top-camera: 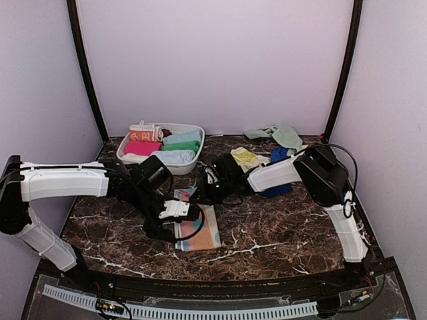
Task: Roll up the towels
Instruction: Rotate the towel at the center of the board, then pick up the towel from the center of the board.
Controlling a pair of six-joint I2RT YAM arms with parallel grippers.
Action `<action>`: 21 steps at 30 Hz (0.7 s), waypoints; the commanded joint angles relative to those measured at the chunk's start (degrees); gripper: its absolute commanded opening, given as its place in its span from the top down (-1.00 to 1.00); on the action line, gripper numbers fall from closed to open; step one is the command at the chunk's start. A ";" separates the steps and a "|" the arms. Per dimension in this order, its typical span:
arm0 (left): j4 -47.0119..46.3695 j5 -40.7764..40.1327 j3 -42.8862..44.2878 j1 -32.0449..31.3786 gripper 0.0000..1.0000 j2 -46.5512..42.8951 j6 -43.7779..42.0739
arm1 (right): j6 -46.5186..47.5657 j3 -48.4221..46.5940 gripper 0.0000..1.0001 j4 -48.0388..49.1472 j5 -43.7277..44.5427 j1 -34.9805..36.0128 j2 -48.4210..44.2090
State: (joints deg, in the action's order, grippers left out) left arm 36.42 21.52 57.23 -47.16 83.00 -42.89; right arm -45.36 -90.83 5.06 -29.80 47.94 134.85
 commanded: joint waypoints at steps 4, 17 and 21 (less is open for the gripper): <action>-3.87 -6.28 -1.07 -6.70 -0.30 6.16 -0.41 | -9.97 13.98 0.80 6.58 19.00 -0.67 -7.89; -9.04 -8.73 -3.78 -3.47 0.02 9.84 0.73 | 9.14 19.59 -0.02 -1.27 23.81 -1.50 -27.11; -7.81 -6.51 -2.53 -2.00 0.00 10.08 2.23 | 26.63 34.74 -0.15 4.96 30.12 2.88 -42.02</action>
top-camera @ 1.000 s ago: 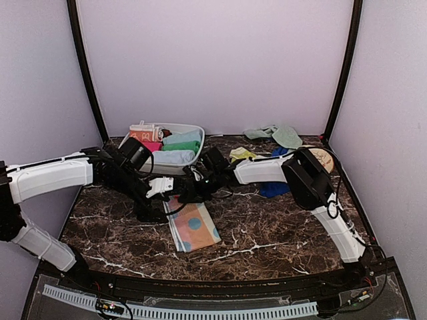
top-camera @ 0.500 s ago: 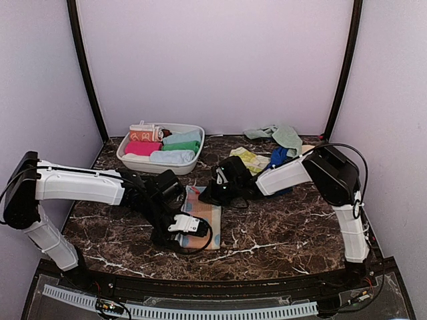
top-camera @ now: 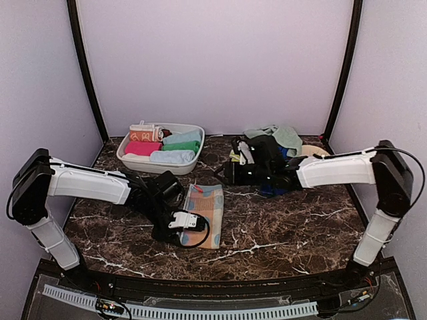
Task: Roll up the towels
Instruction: Pick up the towel from the center of the board.
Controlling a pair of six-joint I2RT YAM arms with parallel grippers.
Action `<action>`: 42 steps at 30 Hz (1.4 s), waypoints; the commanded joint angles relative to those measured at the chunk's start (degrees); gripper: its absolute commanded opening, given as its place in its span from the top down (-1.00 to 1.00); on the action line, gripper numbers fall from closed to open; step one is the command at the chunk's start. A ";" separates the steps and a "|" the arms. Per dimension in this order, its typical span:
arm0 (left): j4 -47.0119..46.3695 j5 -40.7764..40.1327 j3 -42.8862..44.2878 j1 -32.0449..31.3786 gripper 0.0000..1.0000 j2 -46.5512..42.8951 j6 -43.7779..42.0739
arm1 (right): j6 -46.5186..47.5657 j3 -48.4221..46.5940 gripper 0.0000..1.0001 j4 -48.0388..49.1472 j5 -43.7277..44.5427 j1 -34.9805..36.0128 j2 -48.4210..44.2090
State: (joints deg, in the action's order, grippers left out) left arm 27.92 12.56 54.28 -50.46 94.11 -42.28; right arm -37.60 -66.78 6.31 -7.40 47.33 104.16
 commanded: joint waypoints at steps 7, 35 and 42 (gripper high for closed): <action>7.49 17.57 9.06 13.14 -0.07 1.65 5.58 | 43.03 26.74 -0.20 4.58 14.49 16.12 -28.09; 9.44 15.68 14.82 14.85 -0.04 9.12 6.15 | 67.77 15.78 0.35 8.60 21.97 28.58 2.70; 6.57 13.98 7.24 18.02 -0.07 3.20 5.20 | 62.03 15.98 1.00 6.51 20.00 27.60 2.93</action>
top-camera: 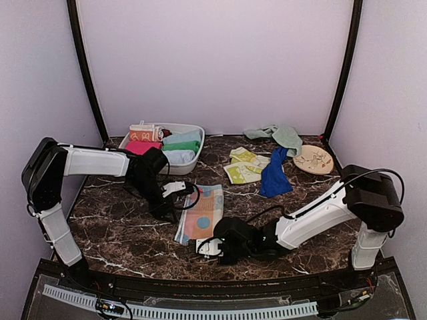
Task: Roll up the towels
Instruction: Pick up the towel from the center of the board, then roll the towel at the center of the board.
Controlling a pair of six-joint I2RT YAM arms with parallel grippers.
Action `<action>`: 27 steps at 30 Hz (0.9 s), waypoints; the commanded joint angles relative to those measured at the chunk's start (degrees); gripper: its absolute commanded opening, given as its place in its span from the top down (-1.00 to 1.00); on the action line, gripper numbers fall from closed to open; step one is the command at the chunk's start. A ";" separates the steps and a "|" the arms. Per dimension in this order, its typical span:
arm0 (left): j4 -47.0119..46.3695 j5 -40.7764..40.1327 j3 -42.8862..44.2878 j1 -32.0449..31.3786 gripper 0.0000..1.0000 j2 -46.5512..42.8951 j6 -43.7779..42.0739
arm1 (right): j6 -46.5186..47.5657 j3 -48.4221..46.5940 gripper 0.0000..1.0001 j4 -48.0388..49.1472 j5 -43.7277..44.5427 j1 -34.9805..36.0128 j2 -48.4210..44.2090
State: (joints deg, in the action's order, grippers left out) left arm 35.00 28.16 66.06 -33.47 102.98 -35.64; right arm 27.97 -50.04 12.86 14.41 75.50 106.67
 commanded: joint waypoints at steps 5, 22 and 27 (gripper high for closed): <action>-2.39 -2.33 -10.36 1.05 -0.07 -11.70 -2.95 | -11.23 -1.57 1.00 -1.74 -7.06 -2.23 -0.88; -11.66 -9.63 -16.15 -13.90 -0.06 -16.20 -7.06 | -49.30 -9.50 1.00 -1.51 -60.25 -19.80 7.13; -13.09 -10.81 -12.95 -14.55 -0.04 -13.33 -7.12 | -53.13 -12.01 1.00 -3.28 -64.19 -21.34 9.07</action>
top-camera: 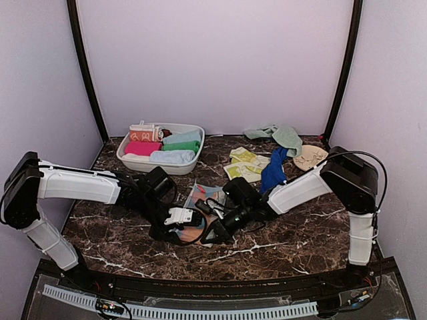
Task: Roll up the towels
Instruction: Roll the towel at the center of the board.
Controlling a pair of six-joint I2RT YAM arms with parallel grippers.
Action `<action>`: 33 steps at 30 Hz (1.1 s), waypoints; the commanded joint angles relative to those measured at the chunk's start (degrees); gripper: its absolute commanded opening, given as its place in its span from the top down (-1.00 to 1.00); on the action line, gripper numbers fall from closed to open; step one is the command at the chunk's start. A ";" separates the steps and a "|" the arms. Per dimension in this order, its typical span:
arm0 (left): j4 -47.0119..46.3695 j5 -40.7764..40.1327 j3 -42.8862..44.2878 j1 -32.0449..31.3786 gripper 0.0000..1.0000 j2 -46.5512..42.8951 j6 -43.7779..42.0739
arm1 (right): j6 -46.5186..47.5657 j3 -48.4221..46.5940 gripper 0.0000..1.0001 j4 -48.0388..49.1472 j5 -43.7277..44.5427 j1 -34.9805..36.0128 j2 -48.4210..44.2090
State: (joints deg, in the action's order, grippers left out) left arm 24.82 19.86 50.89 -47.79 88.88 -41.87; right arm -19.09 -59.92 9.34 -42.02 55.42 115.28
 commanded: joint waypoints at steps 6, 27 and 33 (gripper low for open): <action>-0.31 -0.10 2.11 -0.64 0.10 1.71 -1.88 | -13.58 -0.16 1.00 7.39 -11.36 -2.68 0.83; 22.64 20.70 14.82 6.75 1.00 11.78 1.35 | 12.84 19.29 0.13 11.30 34.27 6.11 -22.98; 27.14 23.21 16.62 6.90 1.00 15.27 1.19 | 29.12 17.04 0.08 4.31 59.33 21.42 -26.34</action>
State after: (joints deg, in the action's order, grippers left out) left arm 44.49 38.74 66.22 -40.73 101.25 -40.45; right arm -4.51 -41.41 18.00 -4.03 69.25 89.60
